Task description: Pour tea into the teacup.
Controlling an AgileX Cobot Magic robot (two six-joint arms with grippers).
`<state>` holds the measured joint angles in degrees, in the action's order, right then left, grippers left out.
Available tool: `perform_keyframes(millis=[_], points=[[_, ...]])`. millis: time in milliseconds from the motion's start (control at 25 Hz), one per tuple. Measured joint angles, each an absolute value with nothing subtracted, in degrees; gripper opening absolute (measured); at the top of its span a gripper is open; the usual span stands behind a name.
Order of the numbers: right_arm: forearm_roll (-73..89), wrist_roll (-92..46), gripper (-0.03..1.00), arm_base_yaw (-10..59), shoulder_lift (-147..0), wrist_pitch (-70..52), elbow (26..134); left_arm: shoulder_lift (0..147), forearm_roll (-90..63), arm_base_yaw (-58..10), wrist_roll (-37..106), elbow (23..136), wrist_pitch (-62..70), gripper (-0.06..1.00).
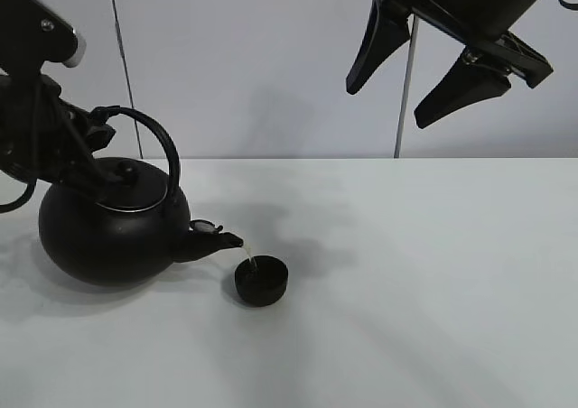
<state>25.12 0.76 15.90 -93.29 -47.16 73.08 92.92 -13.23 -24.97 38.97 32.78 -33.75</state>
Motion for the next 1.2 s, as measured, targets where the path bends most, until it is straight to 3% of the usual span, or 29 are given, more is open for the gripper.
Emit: perform_keyframes(millis=[320,600,1200], points=[[25.1,0.8,0.49,15.9,-93.3,-47.2,73.1,92.6,-13.0,-25.0,26.6,32.7,-35.2,0.11],[25.2,0.8,0.49,15.9,-93.3,-47.2,73.1,91.9,-12.8,-25.0,14.0,27.6,-44.5,0.11],[25.2,0.8,0.49,15.9,-93.3,-47.2,73.1,91.9,-15.2,-25.0,10.7,19.8,-52.3,0.11]])
